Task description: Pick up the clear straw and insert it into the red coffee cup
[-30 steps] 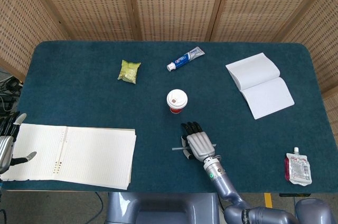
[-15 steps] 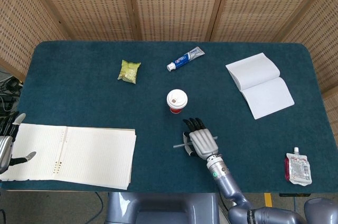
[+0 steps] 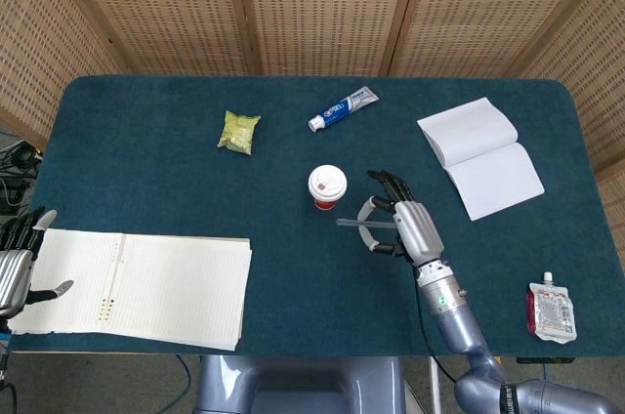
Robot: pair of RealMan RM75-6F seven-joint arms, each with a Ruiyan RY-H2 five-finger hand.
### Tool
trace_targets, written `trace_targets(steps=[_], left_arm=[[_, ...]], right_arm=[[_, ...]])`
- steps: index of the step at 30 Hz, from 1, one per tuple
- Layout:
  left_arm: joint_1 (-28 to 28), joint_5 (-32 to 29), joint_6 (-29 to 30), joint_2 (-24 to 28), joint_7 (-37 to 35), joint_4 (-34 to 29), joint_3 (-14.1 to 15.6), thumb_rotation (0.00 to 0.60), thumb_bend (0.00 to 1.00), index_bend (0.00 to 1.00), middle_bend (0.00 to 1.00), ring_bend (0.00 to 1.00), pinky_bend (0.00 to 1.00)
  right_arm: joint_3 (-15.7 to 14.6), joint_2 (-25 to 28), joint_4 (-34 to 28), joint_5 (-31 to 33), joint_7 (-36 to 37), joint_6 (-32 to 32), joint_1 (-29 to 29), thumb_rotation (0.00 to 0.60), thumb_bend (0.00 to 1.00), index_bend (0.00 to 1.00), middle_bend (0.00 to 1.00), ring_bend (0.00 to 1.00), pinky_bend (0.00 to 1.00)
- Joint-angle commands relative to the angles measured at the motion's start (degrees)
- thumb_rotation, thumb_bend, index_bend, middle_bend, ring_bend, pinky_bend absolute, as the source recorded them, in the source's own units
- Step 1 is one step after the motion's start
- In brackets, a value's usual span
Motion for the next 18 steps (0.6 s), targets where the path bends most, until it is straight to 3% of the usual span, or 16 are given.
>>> trace_targets(steps=[1,3,6,18], left_arm=[[-0.2,0.0,-0.3,-0.2,0.2,0.1,0.0,0.600,0.00,0.00,0.00,0.00,0.00],[-0.6,-0.1,-1.1,-0.6,0.7,0.3,0.1,0.600,0.00,0.00,0.00,0.00,0.00],[-1.0,-0.3,-1.8,-1.0,1.0,0.6,0.2,0.600,0.00,0.00,0.00,0.00,0.00],[-2.3,-2.8,-4.3,-4.7,3.2,4.6,-0.5,0.600,0.00,0.00,0.00,0.00,0.00]], right_arm=[[6.5,4.9,-6.3,2.0,15.1,-1.1,-0.3,0.600,0.61,0.58,0.18,0.00,0.00],[10.8,5.6,-7.7,4.7,25.6,-3.2,0.7,0.600,0.61,0.58,0.19,0.00,0.00],[13.4,5.0,-6.0,7.4,32.6,-4.9,1.8,0.600,0.61,0.59,0.20,0.00,0.00],[16.4,-1.9,5.0,13.8,37.5,-8.9,9.1,0.600,0.61,0.60,0.20,0.00,0.00]])
